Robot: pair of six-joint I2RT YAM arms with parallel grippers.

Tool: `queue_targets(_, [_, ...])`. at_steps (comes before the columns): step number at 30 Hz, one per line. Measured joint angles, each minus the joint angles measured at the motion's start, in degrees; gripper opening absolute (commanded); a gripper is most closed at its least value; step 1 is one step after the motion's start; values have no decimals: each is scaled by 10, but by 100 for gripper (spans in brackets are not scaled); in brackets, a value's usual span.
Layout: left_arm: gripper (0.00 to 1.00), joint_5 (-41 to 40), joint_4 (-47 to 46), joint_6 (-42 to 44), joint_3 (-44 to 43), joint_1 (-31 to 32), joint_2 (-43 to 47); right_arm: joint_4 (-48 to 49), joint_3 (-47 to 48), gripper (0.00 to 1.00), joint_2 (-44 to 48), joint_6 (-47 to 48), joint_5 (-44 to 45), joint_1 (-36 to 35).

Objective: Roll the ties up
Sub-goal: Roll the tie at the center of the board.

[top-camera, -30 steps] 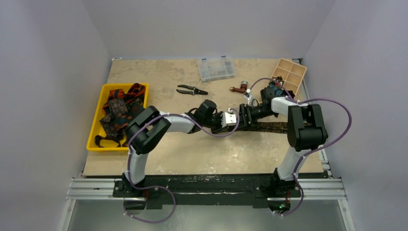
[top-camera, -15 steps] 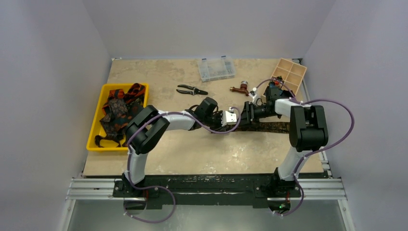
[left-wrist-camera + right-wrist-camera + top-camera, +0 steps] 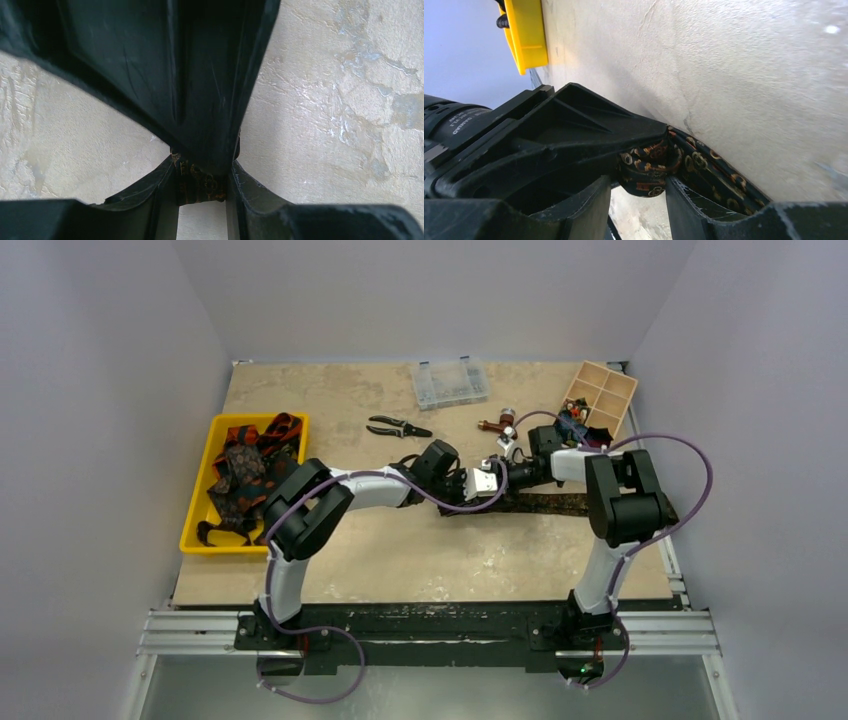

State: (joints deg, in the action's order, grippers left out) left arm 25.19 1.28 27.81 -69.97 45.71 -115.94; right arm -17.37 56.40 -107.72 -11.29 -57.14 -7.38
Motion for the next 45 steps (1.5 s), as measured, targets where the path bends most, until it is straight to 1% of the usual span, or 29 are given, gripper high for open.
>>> queue_targets(1, [11,-4,1,-2,-1,1,0,3,1,40,-4,-3,0,-5])
queue_targets(3, [11,-9,7,-4,-3,4,0,12,3,31,-9,-12,0,-14])
queue_targets(6, [12,-16,9,-13,-4,7,1,19,9,14,-15,-19,1,-17])
queue_targets(7, [13,-18,10,-14,-4,7,1,19,11,6,-19,-20,2,-17])
queue_targets(8, [15,-21,10,-17,-4,8,1,18,12,1,-23,-18,2,-17])
queue_targets(9, [19,-23,10,-18,-4,9,1,16,15,0,-27,-18,-1,-17])
queue_targets(13, [45,-23,0,-26,6,8,6,-11,37,0,-48,3,-16,-16])
queue_targets(15, [53,-15,-21,-30,26,3,15,-31,57,0,-69,26,-27,-16])
queue_targets(17, [60,8,-49,-34,56,-7,27,-49,73,0,-90,55,-41,-16])
queue_targets(20, [66,51,-97,-42,99,-26,39,-80,92,0,-119,99,-62,-8])
queue_targets(21, [67,67,-113,-44,111,-31,41,-89,96,0,-127,110,-69,-3])
queue_targets(23, [74,92,-144,-47,127,-39,42,-111,102,0,-146,137,-81,9])
queue_targets(24, [75,100,-160,-47,135,-40,42,-124,105,0,-156,153,-87,15])
queue_targets(27, [76,116,-219,-52,174,-41,50,-159,110,0,-167,184,-104,23])
queue_targets(32, [75,121,-273,-66,198,-42,52,-183,103,0,-167,214,-114,22])
queue_targets(36, [68,121,-311,-83,202,-42,39,-195,101,0,-167,227,-116,21])
queue_targets(40, [63,126,-365,-102,196,-39,12,-194,96,0,-166,228,-116,21])
queue_targets(42, [59,127,-383,-109,194,-36,4,-195,95,0,-166,227,-116,21])
queue_targets(45, [49,127,-391,-113,184,-28,-5,-195,95,0,-166,227,-116,20])
